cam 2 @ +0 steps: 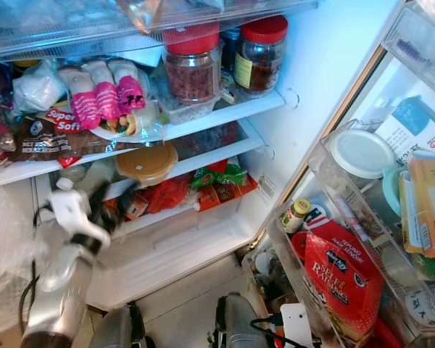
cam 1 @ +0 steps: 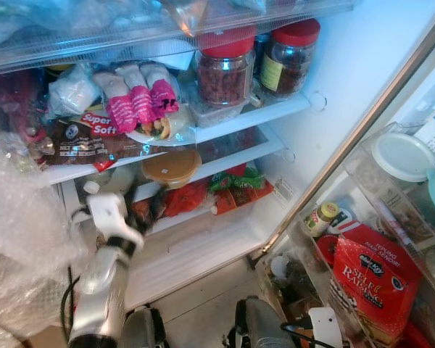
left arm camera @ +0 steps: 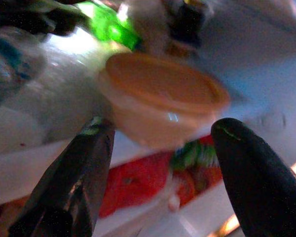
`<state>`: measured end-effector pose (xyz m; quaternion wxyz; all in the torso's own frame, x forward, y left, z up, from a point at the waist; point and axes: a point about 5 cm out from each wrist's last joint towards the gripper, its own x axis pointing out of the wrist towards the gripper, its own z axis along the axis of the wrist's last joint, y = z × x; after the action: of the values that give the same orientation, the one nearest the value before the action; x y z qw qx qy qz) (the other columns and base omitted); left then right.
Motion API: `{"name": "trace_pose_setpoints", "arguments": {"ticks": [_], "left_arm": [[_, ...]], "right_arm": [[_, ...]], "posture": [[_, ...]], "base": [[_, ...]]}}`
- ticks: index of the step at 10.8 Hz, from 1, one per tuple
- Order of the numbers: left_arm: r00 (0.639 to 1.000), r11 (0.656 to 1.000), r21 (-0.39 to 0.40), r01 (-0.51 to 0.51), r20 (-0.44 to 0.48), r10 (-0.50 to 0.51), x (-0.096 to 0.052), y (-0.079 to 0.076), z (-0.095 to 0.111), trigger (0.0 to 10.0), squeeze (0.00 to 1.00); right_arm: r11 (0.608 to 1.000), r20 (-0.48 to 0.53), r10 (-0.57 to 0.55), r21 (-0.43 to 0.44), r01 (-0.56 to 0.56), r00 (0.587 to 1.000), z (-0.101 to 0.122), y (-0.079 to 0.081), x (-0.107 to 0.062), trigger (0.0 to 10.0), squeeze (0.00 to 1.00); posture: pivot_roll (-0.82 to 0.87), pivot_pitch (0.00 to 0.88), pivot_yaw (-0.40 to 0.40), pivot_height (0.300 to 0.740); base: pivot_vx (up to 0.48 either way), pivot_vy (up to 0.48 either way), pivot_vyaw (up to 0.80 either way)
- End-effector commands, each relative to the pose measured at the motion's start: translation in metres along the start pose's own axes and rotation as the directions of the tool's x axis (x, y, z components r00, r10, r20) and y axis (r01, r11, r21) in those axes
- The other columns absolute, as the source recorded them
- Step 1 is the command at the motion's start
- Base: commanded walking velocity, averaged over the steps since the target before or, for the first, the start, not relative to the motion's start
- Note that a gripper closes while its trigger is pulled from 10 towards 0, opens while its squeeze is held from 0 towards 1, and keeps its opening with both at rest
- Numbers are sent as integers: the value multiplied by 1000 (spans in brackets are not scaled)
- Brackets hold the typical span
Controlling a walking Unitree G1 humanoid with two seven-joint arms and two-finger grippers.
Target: Restocking fridge
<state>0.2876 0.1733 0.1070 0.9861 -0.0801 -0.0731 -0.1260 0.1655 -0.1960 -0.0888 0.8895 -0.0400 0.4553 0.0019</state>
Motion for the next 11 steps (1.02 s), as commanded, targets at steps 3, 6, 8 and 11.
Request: {"name": "trace_pose_setpoints", "arguments": {"ticks": [3, 6, 8, 11], "left_arm": [[995, 996, 49, 73, -79, -69, -1, -8, -10, 10000, 0], [989, 991, 81, 111, -109, -102, 10, -14, -17, 10000, 0], [985, 989, 76, 127, -126, -117, 17, -14, -21, 10000, 0], [989, 992, 77, 101, -116, -92, 29, -11, -22, 10000, 0]], "right_arm": [[998, -63, 58, -1, -58, 996, -18, 16, -3, 10000, 0], [998, -64, 57, -2, -57, 996, -18, 16, -3, 10000, 0], [998, -63, 57, 0, -57, 996, -18, 16, -3, 10000, 0], [998, -63, 58, 1, -58, 996, -17, 16, -3, 10000, 0]], "posture": [[-165, 177, -67, 639], [-165, 178, -70, 639], [-166, 179, -68, 639], [-167, 177, -67, 639]], "base": [[0, 0, 0], [0, 0, 0], [0, 0, 0], [0, 0, 0]]}}
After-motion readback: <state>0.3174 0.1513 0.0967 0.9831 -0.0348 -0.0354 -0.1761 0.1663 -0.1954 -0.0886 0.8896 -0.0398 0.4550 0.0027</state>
